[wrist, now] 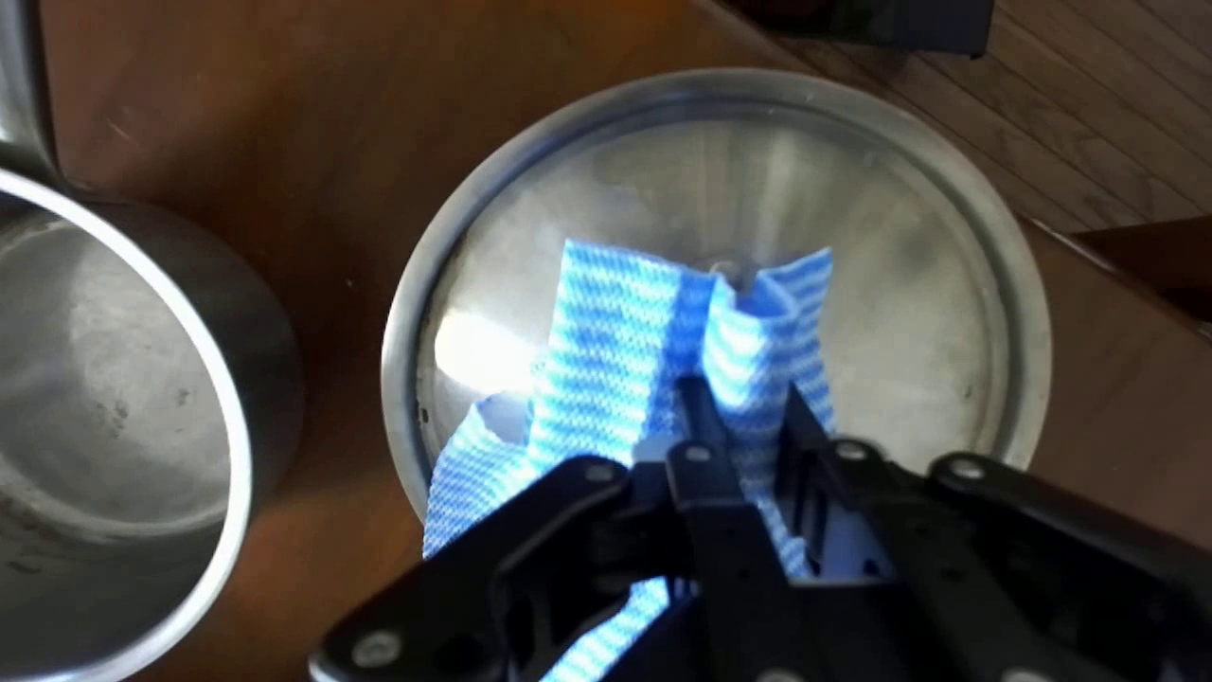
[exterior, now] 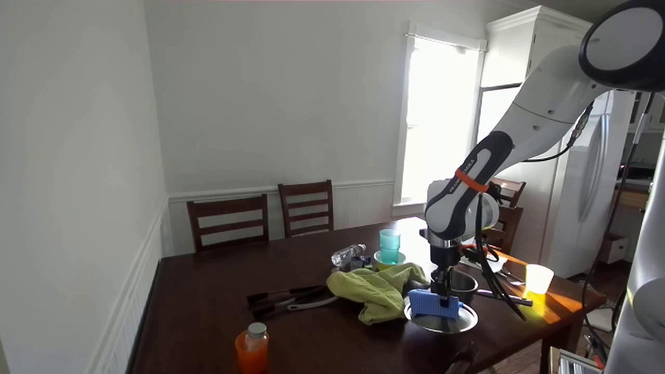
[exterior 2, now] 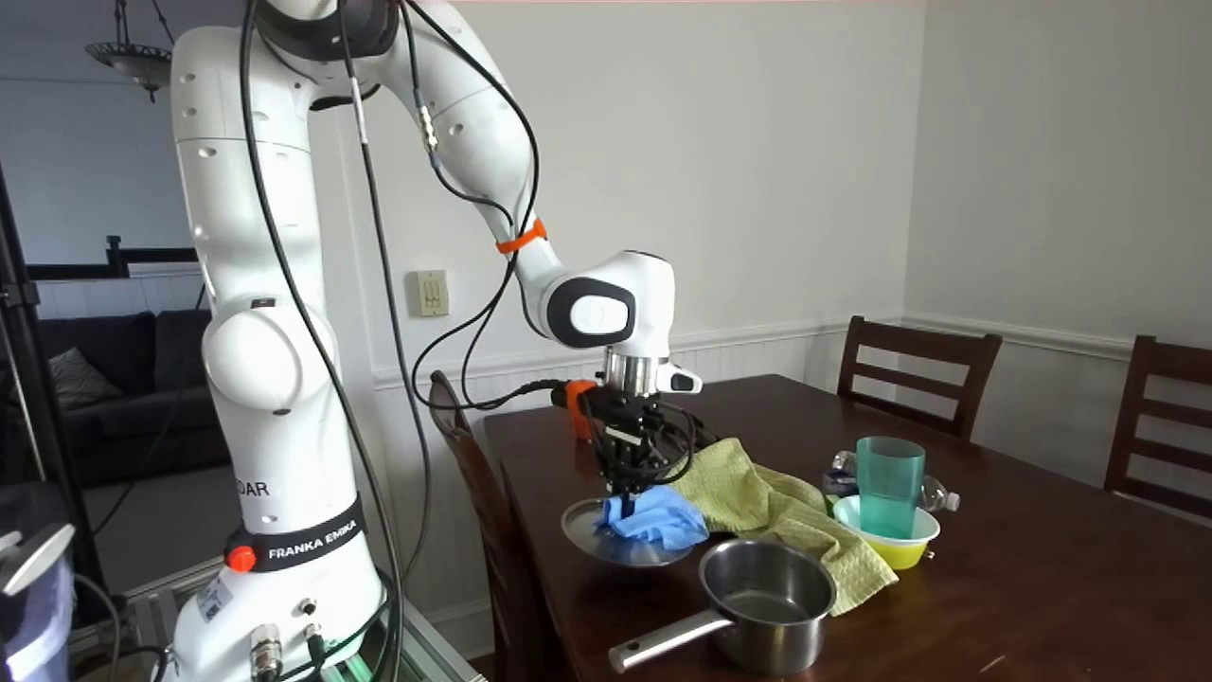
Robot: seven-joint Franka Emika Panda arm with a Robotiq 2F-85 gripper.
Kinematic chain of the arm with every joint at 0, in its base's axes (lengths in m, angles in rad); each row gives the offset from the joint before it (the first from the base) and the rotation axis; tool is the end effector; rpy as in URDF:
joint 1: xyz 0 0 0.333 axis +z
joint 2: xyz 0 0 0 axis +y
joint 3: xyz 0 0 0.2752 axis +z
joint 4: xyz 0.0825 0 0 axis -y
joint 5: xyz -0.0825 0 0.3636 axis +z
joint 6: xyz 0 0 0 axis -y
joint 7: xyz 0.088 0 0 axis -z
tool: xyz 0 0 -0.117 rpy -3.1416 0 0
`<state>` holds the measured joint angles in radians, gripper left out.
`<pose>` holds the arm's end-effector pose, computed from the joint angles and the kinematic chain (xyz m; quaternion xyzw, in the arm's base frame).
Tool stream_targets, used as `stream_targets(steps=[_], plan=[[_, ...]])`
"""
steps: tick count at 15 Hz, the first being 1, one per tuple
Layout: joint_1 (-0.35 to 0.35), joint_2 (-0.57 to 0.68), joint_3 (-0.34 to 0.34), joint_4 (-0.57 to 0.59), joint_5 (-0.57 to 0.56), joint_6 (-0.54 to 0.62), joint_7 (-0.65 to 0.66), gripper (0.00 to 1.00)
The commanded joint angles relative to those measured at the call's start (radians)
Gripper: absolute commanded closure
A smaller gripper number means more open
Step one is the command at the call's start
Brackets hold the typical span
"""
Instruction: Use the blue cloth to remove the lid from the pot
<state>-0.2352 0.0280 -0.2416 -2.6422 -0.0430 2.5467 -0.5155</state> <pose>0.3567 -0.1849 0.1927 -0.9973 -0.0377 0.0608 0.0166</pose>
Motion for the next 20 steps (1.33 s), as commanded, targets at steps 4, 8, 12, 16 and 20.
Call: stream_targets(steps=[4, 8, 12, 16, 20], plan=[[-0.029, 0.125, 0.021, -0.020, 0.041, 0.194, -0.015, 0.96], [-0.057, 0.174, 0.062, -0.017, 0.078, 0.257, -0.029, 0.96], [-0.082, 0.195, 0.090, -0.012, 0.083, 0.278, -0.028, 0.64], [-0.094, 0.189, 0.100, -0.011, 0.072, 0.275, -0.023, 0.38], [-0.098, 0.169, 0.103, -0.011, 0.068, 0.270, -0.029, 0.09]])
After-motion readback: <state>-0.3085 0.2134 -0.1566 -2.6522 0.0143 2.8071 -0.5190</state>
